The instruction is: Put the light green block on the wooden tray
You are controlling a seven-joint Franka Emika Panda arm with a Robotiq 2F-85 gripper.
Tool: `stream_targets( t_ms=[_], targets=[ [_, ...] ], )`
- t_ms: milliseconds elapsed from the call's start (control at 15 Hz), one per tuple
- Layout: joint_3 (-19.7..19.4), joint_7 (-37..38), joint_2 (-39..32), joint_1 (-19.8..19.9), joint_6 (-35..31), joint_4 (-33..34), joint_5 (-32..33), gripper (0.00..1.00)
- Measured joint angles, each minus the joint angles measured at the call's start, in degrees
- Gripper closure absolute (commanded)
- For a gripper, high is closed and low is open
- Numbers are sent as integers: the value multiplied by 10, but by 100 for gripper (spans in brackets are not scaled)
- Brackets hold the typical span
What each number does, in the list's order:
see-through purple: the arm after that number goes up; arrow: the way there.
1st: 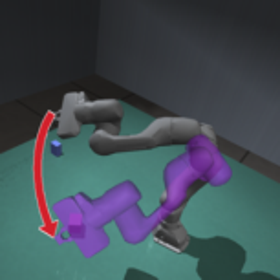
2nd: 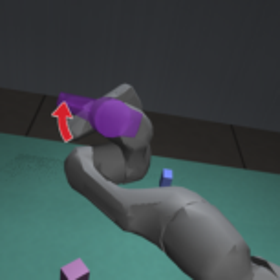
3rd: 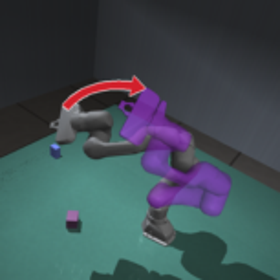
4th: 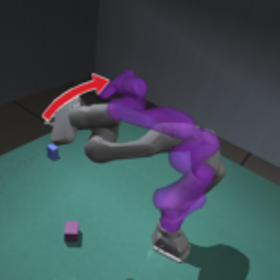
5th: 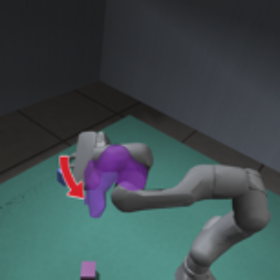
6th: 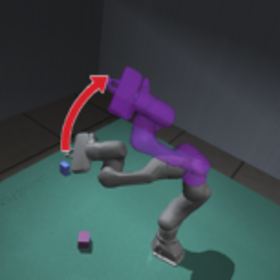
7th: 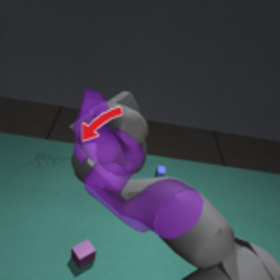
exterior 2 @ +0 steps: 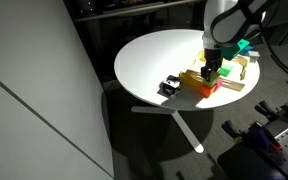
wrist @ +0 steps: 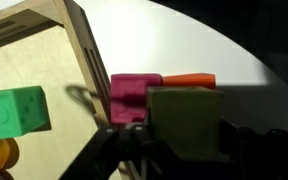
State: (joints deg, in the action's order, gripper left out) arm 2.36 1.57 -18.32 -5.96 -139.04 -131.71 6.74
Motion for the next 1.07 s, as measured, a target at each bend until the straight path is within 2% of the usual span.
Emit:
stream_targets(
  t_ms=[400,933,1000,1067],
  targets=[
    [-8,0,23,9,50,15,-5,76],
    [-52,0,29,43,53,27,11,76],
    [-57,0,29,46,53,28,15,36],
    [-61,0,29,48,53,28,19,25]
  ],
)
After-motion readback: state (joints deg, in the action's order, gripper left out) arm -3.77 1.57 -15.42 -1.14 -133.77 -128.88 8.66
